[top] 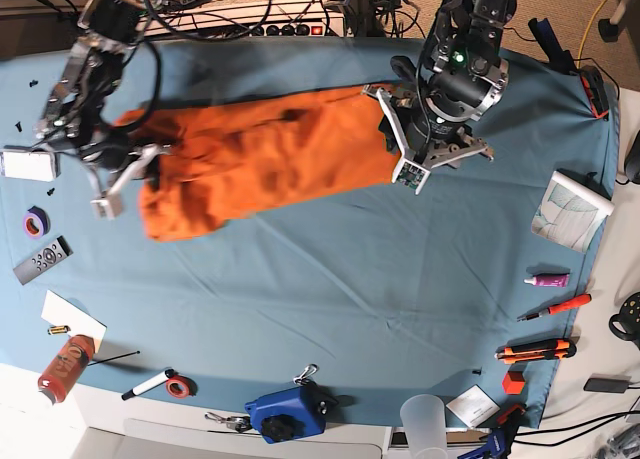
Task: Layout the t-shirt on the table in an organized manner, then fold the t-shirt properly
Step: 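Fold the strip end over toward the middle with the right gripper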
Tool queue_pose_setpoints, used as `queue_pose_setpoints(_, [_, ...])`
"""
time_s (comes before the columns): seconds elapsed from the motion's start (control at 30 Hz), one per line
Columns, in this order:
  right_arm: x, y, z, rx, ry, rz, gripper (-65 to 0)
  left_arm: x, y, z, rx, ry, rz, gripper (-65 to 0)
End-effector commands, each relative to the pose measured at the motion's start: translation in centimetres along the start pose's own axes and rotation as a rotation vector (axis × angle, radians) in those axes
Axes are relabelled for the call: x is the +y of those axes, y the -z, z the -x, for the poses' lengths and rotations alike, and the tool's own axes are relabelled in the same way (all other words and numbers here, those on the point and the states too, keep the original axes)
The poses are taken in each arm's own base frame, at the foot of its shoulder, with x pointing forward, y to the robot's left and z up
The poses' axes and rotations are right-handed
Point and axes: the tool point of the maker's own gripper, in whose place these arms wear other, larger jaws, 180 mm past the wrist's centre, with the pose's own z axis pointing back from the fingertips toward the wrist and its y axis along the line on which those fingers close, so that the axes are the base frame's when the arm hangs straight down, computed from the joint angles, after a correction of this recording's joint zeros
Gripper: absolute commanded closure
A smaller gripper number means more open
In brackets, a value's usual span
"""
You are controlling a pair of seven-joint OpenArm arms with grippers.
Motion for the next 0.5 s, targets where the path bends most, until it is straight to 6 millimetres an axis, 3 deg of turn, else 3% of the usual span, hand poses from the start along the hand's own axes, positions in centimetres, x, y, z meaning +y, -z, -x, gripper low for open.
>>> queue_pose_setpoints(0.0, [-1.7, -1.4, -2.4, -0.057, -0.041, 0.055, 0.0, -0.5, -0.4, -1.0, -0.038, -0.024, 0.030, -27.0])
queue_pose_setpoints(0.13, [-5.2, -4.6, -4.4, -0.047, -0.135, 0.244, 0.0, -1.4, -0.5, -0.9, -0.032, -0.049, 0.083, -27.0])
queue_pose_setpoints(0.2, [-5.2, -6.1, -5.7, -0.073, -0.175, 0.300, 0.0, -0.7, -0.5, -0.8, -0.030, -0.062, 0.064, -27.0])
queue_pose_setpoints(0.33, [-2.1, -7.4, -7.2, -0.118, -0.260, 0.286, 0.0, 3.8, -0.9, -0.2, -0.029, -0.139, -0.046, -27.0])
queue_pose_setpoints(0.47, [2.5, -6.3, -6.5, -0.090, -0.343, 0.225, 0.0, 8.0, -2.0, 0.9, -0.038, -0.237, -0.101, -27.0])
